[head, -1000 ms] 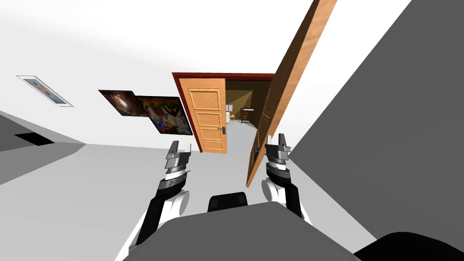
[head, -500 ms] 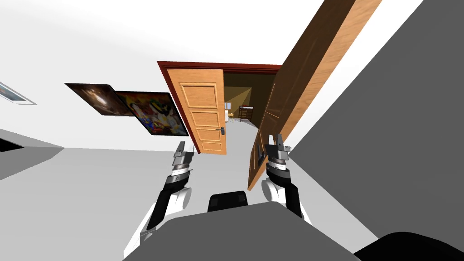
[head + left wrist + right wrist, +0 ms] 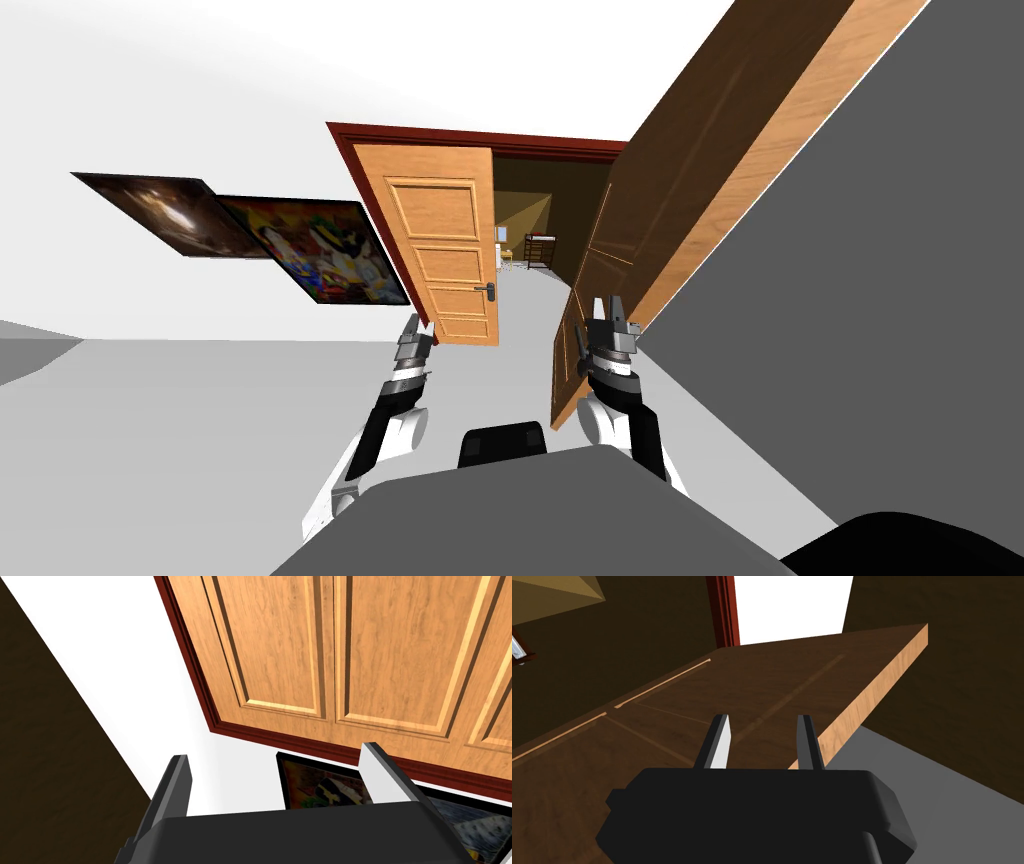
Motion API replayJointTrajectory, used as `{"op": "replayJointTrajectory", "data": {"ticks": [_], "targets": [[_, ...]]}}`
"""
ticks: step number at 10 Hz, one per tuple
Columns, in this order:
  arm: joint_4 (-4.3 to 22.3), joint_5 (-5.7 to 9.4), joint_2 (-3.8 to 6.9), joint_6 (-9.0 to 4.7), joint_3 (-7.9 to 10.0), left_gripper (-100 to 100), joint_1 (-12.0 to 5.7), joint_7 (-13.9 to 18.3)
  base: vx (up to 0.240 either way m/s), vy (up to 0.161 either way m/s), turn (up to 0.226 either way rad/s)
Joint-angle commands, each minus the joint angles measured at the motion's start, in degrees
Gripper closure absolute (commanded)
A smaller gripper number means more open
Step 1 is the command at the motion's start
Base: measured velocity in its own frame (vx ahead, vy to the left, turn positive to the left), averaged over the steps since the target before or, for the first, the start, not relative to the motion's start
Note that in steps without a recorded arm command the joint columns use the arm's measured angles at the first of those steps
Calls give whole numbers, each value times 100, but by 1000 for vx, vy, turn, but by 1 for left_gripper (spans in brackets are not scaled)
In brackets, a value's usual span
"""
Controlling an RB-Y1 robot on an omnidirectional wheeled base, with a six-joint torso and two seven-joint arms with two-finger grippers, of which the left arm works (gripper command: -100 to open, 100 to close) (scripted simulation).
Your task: Pull the door open
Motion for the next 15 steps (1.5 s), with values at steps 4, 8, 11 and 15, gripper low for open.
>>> {"op": "replayJointTrajectory", "data": {"ticks": [4, 8, 11, 15], "targets": [[647, 15, 20, 164, 46, -100, -374, -93, 109, 66, -74], [1130, 28, 15, 281, 81, -100, -648, -160, 95, 47, -56], [1499, 37, 0, 371, 107, -100, -857, -212, 83, 57, -54], [1992, 50, -42, 490, 143, -100, -1137, -281, 98, 33, -49]]}}
